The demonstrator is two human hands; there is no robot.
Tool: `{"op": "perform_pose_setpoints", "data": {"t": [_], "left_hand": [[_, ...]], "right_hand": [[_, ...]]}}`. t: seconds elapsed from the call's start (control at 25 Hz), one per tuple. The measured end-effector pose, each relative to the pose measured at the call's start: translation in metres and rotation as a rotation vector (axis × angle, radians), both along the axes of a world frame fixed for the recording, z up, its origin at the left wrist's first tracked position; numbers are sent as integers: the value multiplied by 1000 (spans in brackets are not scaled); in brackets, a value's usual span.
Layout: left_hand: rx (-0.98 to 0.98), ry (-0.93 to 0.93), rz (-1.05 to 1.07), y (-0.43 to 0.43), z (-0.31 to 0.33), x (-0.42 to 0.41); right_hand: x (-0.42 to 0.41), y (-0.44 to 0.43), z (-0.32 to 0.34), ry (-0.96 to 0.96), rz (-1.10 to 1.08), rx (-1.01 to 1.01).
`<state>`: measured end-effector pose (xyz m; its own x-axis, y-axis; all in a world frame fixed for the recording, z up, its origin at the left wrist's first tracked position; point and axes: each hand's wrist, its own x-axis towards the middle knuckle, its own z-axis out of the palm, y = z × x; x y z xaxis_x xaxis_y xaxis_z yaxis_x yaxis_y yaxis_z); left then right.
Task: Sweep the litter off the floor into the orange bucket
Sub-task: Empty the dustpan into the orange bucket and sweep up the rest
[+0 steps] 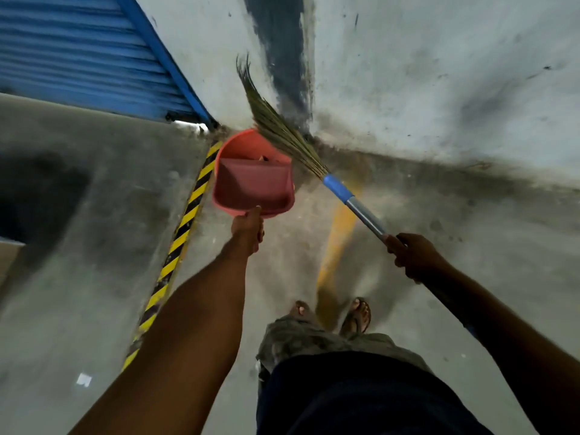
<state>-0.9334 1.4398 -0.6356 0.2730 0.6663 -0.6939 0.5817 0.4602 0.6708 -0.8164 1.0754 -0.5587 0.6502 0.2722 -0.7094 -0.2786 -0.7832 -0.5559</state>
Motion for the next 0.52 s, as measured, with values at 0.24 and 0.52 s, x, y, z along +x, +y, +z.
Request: {"op": "perform_pose_setpoints", "data": {"t": [0.24, 0.52], "left_hand": [[16, -40, -209, -56, 20, -36], [-10, -79, -477, -148, 27, -81]], "right_hand": [[-95, -69, 13, -401, 120, -242], [-262, -141, 12, -581, -50, -491]]}}
